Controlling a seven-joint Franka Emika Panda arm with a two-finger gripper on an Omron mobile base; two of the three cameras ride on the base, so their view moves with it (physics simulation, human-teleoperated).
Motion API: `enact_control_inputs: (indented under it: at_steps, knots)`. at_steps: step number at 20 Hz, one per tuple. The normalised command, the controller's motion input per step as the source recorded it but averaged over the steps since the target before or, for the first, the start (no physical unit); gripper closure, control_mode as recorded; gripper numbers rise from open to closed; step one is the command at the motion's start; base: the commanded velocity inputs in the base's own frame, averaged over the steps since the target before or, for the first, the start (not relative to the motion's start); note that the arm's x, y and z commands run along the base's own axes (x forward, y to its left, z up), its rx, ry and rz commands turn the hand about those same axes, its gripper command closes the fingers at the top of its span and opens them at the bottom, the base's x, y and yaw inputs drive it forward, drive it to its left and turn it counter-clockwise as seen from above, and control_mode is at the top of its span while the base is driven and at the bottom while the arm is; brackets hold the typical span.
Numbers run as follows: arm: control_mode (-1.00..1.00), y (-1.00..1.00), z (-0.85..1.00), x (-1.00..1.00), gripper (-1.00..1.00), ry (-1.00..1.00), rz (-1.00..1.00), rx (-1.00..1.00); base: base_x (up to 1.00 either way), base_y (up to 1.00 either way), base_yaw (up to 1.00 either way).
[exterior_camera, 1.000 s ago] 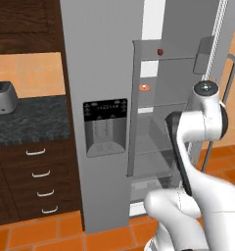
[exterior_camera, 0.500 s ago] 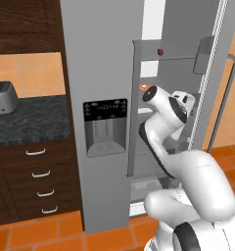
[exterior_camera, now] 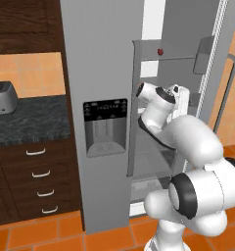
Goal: Take the strawberry from the fridge and place it on top of the pancake, located on the dining counter.
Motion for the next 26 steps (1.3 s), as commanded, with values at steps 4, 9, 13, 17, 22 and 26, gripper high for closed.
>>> enact_control_inputs:
  at_steps: [4, 9, 13, 17, 22, 26]
  knots:
    - [-1.0, -0.68, 0.02, -0.2, -1.0, 0.24, 0.0, -0.04, 0.0, 0.0, 0.0]
    - [-1.0, -0.74, 0.09, -0.51, -1.0, 0.19, 0.0, -0.01, 0.0, 0.0, 0.0]
    - [-1.0, -0.95, 0.17, -0.4, -1.0, 0.13, 0.0, 0.03, 0.0, 0.0, 0.0]
    - [-1.0, -1.0, 0.01, -0.14, -1.0, 0.02, 0.09, 0.13, 0.0, 0.0, 0.0]
    - [-1.0, -0.8, 0.0, -0.1, -1.0, 0.01, 0.12, 0.12, 0.0, 0.0, 0.0]
    - [-1.0, 0.21, 0.0, -0.18, -1.0, 0.0, 0.03, 0.02, 0.0, 0.0, 0.0]
